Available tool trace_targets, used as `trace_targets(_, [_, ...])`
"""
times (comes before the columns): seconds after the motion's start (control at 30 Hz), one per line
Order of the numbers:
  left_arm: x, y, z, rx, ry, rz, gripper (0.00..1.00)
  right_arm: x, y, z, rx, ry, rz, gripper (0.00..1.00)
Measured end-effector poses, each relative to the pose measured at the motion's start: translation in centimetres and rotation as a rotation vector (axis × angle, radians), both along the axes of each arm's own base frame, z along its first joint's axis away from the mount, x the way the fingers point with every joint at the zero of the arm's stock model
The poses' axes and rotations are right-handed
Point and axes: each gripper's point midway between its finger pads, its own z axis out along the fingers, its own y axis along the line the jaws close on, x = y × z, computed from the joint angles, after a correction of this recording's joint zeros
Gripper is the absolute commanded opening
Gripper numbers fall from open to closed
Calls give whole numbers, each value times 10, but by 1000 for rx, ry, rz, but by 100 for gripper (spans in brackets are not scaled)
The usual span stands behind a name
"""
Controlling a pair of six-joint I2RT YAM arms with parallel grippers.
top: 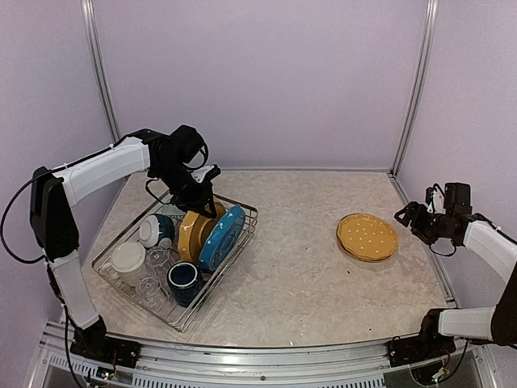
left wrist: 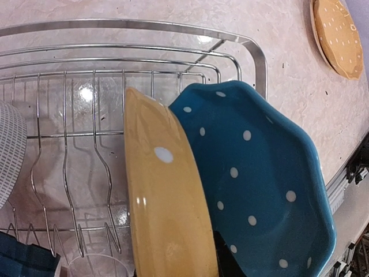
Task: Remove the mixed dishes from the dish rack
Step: Grab the plate from the dish rack.
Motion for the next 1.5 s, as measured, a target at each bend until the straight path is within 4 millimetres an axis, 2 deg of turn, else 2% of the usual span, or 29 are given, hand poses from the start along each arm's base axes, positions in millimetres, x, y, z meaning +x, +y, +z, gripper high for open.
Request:
trace_targets(0.2, [-3, 2, 14, -19, 26, 9, 0, 6, -1, 15, -5, -32, 2, 79])
trace_targets(0.33, [-2, 2, 29, -32, 18, 13, 0, 7, -1, 16, -6, -35, 3, 80])
trace_targets(0.67, [4, 0, 82, -75, -69, 15, 0, 7, 1, 17, -1, -37, 9, 80])
trace_targets(0.8, [5, 15, 100, -36, -125, 45, 0, 7, 2, 19, 3, -42, 14, 81])
trace_targets(0.93, [5, 28, 127, -9, -216, 70, 0, 6, 5, 19, 10, -44, 24, 83])
trace_targets(1.1, [-9, 29, 159, 27, -374, 24, 0, 9, 12, 23, 21, -57, 40, 88])
trace_targets(1.2, [-20, 17, 179, 40, -538, -46, 0, 12, 23, 28, 29, -64, 68, 92])
trace_targets(1.33, [-35, -1, 197, 41, -749, -135, 0, 20, 49, 45, 44, -93, 136, 97])
trace_targets(1.4, [-37, -10, 206, 37, -850, -163, 0, 26, 62, 56, 51, -112, 164, 98])
trace_targets(1.43, [-36, -15, 209, 34, -891, -174, 0, 26, 77, 61, 57, -122, 203, 98])
trace_targets(1.5, [-32, -27, 219, 30, -988, -188, 0, 27, 93, 71, 66, -140, 244, 98])
